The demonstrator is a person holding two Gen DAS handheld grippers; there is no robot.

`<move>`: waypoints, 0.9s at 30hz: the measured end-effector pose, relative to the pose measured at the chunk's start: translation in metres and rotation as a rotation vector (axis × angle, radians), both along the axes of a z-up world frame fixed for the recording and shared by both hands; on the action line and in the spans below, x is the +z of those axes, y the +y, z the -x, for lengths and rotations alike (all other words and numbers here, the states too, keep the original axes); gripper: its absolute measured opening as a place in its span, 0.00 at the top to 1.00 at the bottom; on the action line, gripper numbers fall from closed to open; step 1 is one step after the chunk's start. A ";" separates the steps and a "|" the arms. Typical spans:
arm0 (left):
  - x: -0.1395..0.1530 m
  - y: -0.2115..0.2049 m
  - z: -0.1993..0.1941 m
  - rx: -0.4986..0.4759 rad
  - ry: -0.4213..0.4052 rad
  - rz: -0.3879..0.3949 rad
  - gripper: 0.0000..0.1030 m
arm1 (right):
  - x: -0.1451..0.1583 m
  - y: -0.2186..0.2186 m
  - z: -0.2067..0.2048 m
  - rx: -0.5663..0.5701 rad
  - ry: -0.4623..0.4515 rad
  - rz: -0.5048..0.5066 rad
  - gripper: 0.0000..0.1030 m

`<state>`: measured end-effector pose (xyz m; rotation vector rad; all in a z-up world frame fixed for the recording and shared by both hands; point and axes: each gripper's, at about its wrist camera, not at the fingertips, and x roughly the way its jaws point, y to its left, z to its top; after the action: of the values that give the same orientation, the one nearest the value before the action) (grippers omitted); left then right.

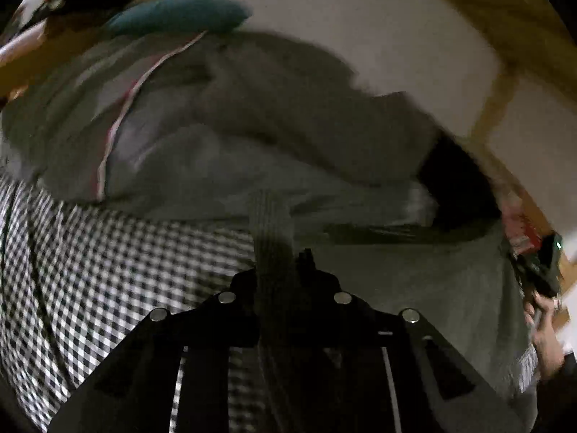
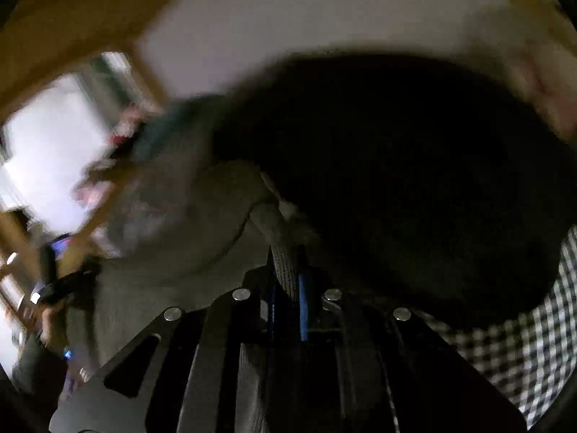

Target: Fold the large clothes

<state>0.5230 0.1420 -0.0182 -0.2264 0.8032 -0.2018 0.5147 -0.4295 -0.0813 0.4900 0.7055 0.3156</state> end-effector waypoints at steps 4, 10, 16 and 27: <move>-0.044 -0.015 -0.033 0.030 0.105 -0.161 0.76 | -0.027 0.008 -0.018 -0.020 0.097 0.106 0.91; -0.017 -0.012 -0.017 0.179 -0.077 -0.294 0.24 | -0.022 0.017 -0.013 0.051 0.152 0.193 0.49; 0.041 -0.006 0.037 0.002 -0.115 -0.150 0.10 | 0.021 0.011 0.034 0.113 0.022 0.184 0.16; -0.092 -0.076 0.065 0.182 0.147 -0.279 0.06 | -0.052 0.187 0.078 0.108 0.180 0.608 0.04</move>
<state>0.4580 0.0664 -0.1100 -0.0500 0.9412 0.1004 0.4367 -0.2421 -0.1335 -0.1001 0.9588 0.1442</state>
